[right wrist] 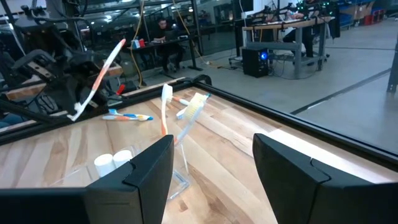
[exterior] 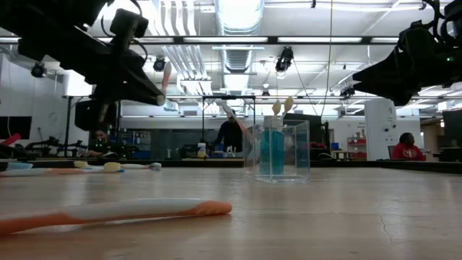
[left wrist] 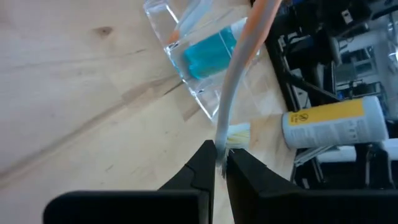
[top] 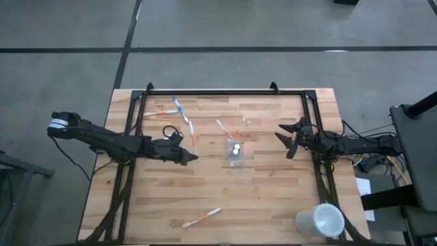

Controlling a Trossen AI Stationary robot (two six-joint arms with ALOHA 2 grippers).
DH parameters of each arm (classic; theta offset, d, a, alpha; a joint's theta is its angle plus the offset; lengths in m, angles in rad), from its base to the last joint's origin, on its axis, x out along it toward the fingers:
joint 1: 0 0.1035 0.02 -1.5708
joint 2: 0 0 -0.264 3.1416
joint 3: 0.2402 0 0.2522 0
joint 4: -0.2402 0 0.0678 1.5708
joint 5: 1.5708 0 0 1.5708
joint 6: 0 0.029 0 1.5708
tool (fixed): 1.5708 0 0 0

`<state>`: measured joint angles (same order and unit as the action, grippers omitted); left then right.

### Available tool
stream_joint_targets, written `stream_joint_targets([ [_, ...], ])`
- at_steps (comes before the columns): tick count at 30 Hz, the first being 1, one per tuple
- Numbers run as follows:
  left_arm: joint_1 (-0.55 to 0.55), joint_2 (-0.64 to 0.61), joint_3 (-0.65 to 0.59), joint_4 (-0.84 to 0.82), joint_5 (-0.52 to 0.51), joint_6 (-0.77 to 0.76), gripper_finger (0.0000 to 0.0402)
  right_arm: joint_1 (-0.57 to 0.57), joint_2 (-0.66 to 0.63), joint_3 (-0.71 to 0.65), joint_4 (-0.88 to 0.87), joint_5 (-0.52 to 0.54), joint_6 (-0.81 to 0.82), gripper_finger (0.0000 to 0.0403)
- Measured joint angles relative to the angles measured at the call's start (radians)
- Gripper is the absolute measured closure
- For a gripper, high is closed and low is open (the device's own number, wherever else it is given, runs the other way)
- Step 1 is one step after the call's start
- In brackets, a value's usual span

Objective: Pick & Place toothbrushing station
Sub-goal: Put the orange toothbrush into the transparent organizer

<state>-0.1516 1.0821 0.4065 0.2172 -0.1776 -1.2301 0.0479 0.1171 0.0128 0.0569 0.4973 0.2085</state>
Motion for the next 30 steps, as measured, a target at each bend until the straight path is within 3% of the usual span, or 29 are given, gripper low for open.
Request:
stream_joint_targets([
  [5, 0.009, 0.001, 0.0, -0.041, 0.035, -0.121, 0.0376, 0.0, 0.003, 0.0, 0.0, 0.0, 0.0, 0.0188],
  [10, 0.024, 0.022, 0.0, -0.1, 0.164, -0.19, 0.0376, 0.0, 0.003, 0.0, -0.001, 0.0, 0.0, 0.0188],
  [15, 0.036, 0.087, 0.002, -0.102, 0.306, -0.37, 0.0376, 0.0, 0.003, 0.0, -0.001, 0.0, 0.0, 0.0188],
  [26, 0.061, 0.3, 0.128, -0.033, 0.377, -0.257, 0.0376, 0.0, 0.003, 0.0, -0.001, 0.0, 0.0, 0.0188],
  [30, 0.061, 0.383, 0.191, -0.034, 0.377, -0.116, 0.0376, 0.0, 0.003, 0.0, 0.0, 0.0, 0.0, 0.0188],
])
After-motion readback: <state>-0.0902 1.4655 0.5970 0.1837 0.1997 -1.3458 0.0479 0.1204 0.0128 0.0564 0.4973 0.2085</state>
